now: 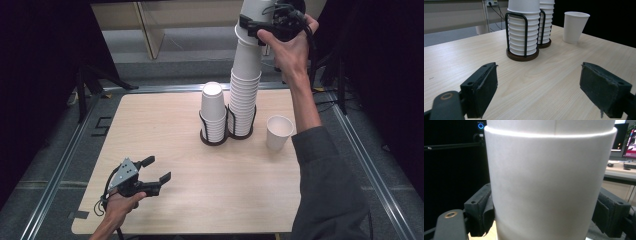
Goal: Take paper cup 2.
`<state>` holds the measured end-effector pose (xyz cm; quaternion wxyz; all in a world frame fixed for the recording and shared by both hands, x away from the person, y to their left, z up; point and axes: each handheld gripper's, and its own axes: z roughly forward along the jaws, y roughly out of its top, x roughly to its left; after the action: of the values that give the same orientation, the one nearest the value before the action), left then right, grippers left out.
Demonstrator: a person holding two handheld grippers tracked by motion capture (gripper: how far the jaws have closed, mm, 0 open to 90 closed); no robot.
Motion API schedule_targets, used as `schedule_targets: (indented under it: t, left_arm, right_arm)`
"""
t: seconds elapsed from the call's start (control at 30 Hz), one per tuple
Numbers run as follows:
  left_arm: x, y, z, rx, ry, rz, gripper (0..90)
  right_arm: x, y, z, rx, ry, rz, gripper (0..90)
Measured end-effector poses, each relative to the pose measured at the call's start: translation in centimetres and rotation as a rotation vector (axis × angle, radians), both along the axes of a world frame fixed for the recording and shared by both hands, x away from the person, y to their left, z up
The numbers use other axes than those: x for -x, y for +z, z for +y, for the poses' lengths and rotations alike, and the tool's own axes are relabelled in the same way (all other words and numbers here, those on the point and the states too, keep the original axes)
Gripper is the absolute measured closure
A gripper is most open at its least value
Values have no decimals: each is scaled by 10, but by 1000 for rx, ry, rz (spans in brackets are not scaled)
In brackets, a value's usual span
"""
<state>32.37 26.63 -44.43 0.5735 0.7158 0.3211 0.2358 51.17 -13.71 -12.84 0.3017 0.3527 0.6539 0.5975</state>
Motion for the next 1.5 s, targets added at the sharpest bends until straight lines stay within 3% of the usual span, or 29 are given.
schedule_targets:
  t: [0.07,0.23,0.47,0.5,0.63,0.87,1.2,1.33,1.4,1.5]
  left_arm:
    - [0,0,0,-1,-3,-1,146]
    - [0,0,0,0,-4,3,146]
    - [-2,-2,-1,19,-18,-9,146]
    - [-1,-1,-1,-2,-9,2,146]
    - [-1,-1,-1,-9,-14,1,146]
    - [-1,-2,-2,-5,-15,7,146]
    - [-1,-2,-2,-1,-26,1,146]
    - [0,-3,-2,4,-26,6,146]
    - [0,-4,-4,23,-33,4,146]
    - [1,-2,-3,-3,-31,7,146]
  right_arm:
    - [4,3,-2,7,2,-17,173]
    - [20,5,-8,26,8,2,174]
    - [58,-15,-16,54,72,1,174]
    - [62,-18,-16,56,82,7,174]
    - [86,-44,-15,63,141,17,173]
    - [109,-92,-5,68,220,43,173]
    - [116,-169,15,41,279,102,173]
    - [115,-195,25,48,290,106,173]
    - [116,-204,29,59,292,140,173]
    - [115,-217,35,48,311,160,172]
